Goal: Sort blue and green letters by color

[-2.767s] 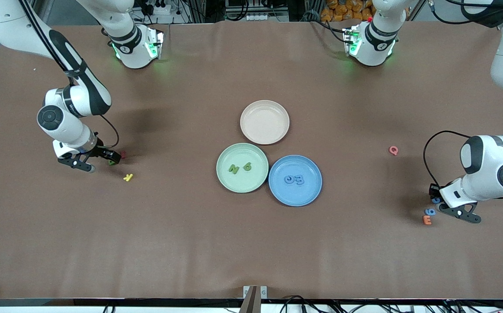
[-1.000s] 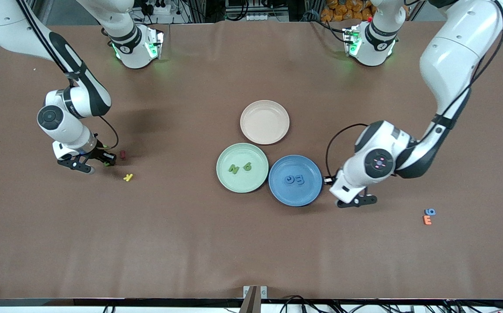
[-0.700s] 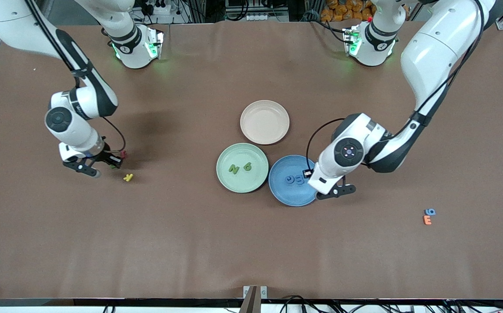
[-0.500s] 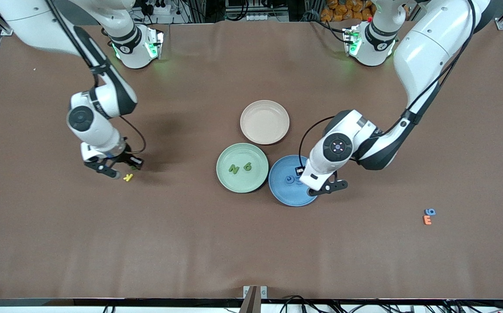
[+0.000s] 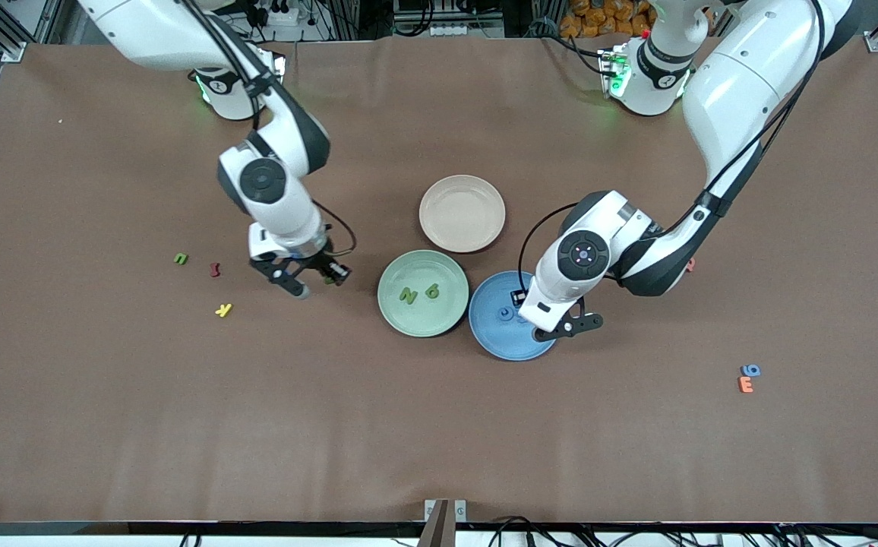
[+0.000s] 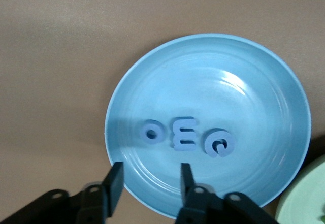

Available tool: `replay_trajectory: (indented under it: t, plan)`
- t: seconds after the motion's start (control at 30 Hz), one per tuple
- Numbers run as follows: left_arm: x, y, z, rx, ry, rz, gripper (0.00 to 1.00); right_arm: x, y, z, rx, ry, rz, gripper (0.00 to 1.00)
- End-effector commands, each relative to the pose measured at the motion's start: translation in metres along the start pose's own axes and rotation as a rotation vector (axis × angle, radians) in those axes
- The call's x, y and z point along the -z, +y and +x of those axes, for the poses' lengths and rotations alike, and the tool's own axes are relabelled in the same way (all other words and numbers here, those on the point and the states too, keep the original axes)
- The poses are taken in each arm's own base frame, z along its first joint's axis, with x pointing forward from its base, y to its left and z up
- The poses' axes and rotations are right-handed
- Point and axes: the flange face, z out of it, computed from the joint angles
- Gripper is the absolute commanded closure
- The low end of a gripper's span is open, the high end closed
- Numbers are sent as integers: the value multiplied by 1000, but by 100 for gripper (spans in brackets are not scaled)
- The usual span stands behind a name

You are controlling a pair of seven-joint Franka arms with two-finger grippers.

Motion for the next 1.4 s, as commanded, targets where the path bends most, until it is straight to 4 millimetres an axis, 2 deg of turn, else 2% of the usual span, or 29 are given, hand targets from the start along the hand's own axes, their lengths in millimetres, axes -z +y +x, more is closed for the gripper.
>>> replay_trajectory:
  t: [0.0, 0.2, 0.27, 0.43, 0.47, 0.5, 0.53, 0.57, 0.63, 0.67, 0.9, 0.97, 1.1, 1.27, 1.37]
  plan:
    - [11, -19, 15, -57, 12, 11, 0, -10, -47, -18, -89, -49, 7, 78]
    - [16, -59, 46, -120, 15, 4, 0, -19, -85, -48, -138, -73, 9, 78]
    - [18, -79, 60, -142, 16, 1, 0, -21, -93, -55, -154, -79, 15, 78]
    - [23, -126, 89, -218, 19, -7, 0, -26, -102, -67, -162, -86, 20, 76]
    - [23, -134, 93, -233, 18, -6, 0, -27, -102, -68, -161, -87, 19, 70]
    - [22, -142, 97, -253, 18, -5, 0, -27, -102, -68, -161, -86, 19, 55]
    - [21, -150, 101, -271, 17, -2, 0, -27, -102, -68, -161, -86, 17, 33]
    - [18, -164, 108, -286, 19, 11, 0, -26, -102, -68, -160, -85, 17, 19]
    - [15, -179, 115, -329, 29, 42, 0, -27, -101, -68, -150, -77, 11, 5]
    - [14, -185, 118, -352, 33, 54, 0, -27, -101, -68, -145, -71, 9, 0]
    - [11, -259, 146, -480, 28, 76, 0, -22, -95, -56, -113, -38, -6, 0]
    - [11, -277, 151, -521, 25, 76, 0, -20, -87, -44, -102, -33, -20, 0]
    - [8, -314, 161, -591, 22, 86, 0, -6, -48, -6, -46, -16, -52, 0]
    - [4, -331, 167, -651, 28, 99, 0, -5, 9, 40, 38, -15, -105, 0]
    - [-2, -348, 176, -647, 41, 118, 0, -3, 42, 64, 99, -21, -130, 0]
